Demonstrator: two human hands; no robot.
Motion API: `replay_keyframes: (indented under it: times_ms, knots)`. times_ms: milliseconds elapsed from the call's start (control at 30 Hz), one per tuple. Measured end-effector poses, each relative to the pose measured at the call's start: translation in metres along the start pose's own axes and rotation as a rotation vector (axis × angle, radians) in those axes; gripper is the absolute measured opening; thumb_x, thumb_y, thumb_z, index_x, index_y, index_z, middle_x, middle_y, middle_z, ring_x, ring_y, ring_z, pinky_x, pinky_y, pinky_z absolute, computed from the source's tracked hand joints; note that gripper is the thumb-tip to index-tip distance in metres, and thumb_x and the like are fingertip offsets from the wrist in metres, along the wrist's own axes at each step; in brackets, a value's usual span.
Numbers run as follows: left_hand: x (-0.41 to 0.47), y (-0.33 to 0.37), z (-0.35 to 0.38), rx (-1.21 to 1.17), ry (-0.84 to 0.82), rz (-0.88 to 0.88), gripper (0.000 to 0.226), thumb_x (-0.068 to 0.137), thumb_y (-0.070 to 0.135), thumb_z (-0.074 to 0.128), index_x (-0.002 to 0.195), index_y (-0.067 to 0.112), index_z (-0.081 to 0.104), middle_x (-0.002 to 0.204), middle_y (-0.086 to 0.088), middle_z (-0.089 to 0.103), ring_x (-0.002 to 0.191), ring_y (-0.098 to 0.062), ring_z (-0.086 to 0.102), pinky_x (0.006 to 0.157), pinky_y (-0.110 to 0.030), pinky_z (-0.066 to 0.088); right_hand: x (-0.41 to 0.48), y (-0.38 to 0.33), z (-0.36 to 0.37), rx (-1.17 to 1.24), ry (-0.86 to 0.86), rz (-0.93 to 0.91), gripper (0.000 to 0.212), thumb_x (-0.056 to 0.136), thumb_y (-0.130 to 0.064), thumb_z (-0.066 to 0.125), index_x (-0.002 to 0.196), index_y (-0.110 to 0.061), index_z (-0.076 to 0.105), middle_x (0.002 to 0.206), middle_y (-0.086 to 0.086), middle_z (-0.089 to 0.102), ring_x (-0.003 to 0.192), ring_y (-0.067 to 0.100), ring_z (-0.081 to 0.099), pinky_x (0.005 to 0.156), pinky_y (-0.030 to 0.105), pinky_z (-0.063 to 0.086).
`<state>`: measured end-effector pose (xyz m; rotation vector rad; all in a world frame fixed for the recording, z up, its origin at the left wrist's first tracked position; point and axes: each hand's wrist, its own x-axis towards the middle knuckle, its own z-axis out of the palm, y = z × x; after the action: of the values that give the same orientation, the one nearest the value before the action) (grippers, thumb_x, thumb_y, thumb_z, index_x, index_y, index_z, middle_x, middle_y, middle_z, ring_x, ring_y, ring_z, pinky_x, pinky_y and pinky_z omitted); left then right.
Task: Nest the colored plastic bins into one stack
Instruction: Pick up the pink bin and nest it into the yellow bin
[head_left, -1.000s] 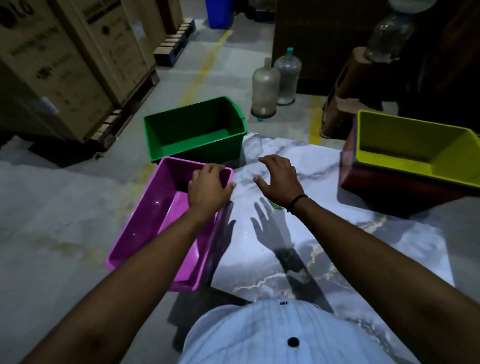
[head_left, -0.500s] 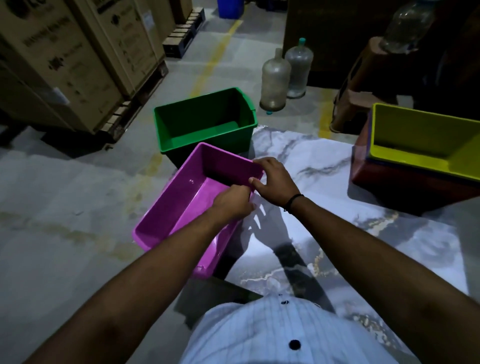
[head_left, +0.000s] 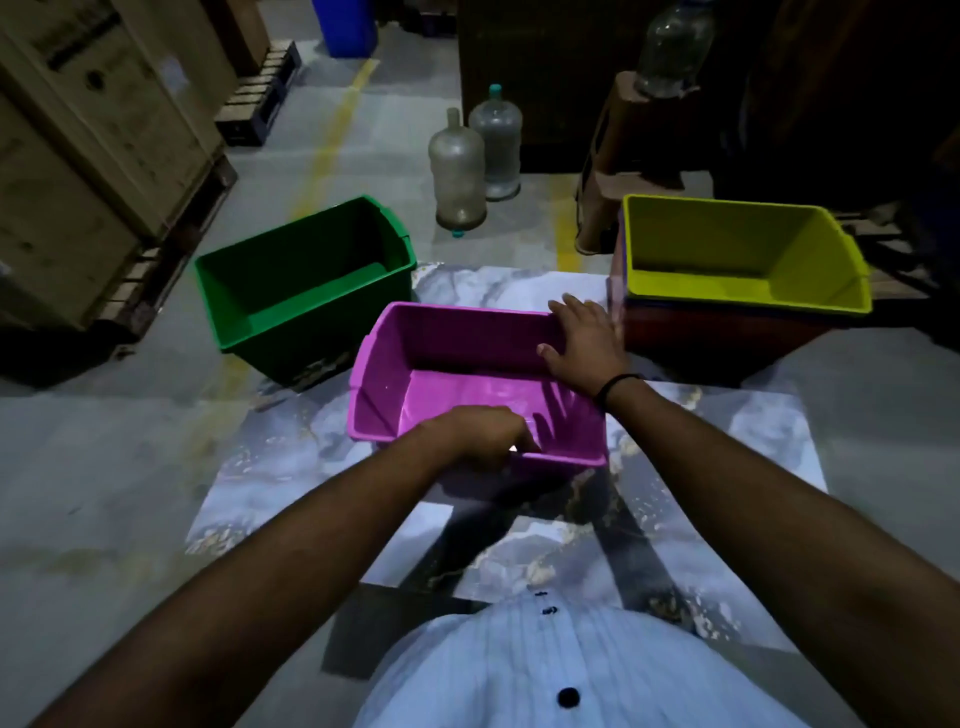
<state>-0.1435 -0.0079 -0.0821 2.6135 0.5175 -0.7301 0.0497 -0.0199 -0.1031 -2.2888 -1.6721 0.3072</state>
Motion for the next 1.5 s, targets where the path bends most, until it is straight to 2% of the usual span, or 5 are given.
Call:
replay_keyframes:
  times_ms: [333,533,1233,1333,1500]
  knots:
    - [-0.013,-0.013,-0.035,0.191,-0.107,-0.238,0.049,0.090,0.026,0.071,0.137,0.034,0.062,0.138,-0.003,0.063,0.125,-0.026,0.058,0.093,-0.031,0.041,-0.019,0.031,-0.016,-0.216,-0.052,0.129,0.026,0.093,-0.021,0.051,0.116,-0.014,0.061,0.104,0.021,0.069,0.095,0.043,0.067,0.068,0.038,0.045]
    - [-0.001,0.000,-0.034,-0.073,-0.364,-0.165,0.102,0.073,0.051,0.085,0.157,0.022,0.034,0.157,0.001,0.045,0.141,-0.022,0.045,0.110,-0.025,0.033,-0.028,0.024,-0.017,-0.197,-0.089,0.183,0.049,0.089,-0.019,0.054,0.133,0.000,0.045,0.118,0.024,0.065,0.107,0.044,0.065,0.075,0.041,0.047]
    - [-0.046,-0.059,-0.013,0.009,-0.146,-0.264,0.044,0.088,0.001,0.058,0.112,0.030,0.080,0.118,0.002,0.075,0.088,-0.013,0.062,0.072,-0.018,0.049,-0.019,0.031,-0.006,0.390,0.031,0.453,0.098,0.070,-0.048,0.072,0.149,-0.006,0.033,0.150,0.027,0.034,0.132,0.047,0.045,0.111,0.046,0.039]
    - [-0.056,-0.074,0.000,0.135,0.068,-0.449,0.025,0.081,0.031,0.073,0.104,0.041,0.079,0.137,0.011,0.063,0.134,-0.026,0.048,0.118,-0.049,0.029,-0.023,0.046,-0.005,0.413,0.005,0.444,0.084,0.057,-0.051,0.065,0.127,-0.006,0.054,0.127,0.023,0.061,0.116,0.042,0.059,0.097,0.047,0.050]
    - [-0.064,-0.073,0.026,-0.287,0.809,-0.777,0.071,0.085,0.013,0.066,0.151,0.027,0.043,0.168,-0.016,0.001,0.140,-0.053,0.032,0.109,-0.056,0.039,-0.034,0.046,0.002,0.450,0.069,0.413,0.058,0.068,-0.034,0.074,0.119,-0.008,0.064,0.113,0.021,0.070,0.104,0.039,0.066,0.088,0.043,0.054]
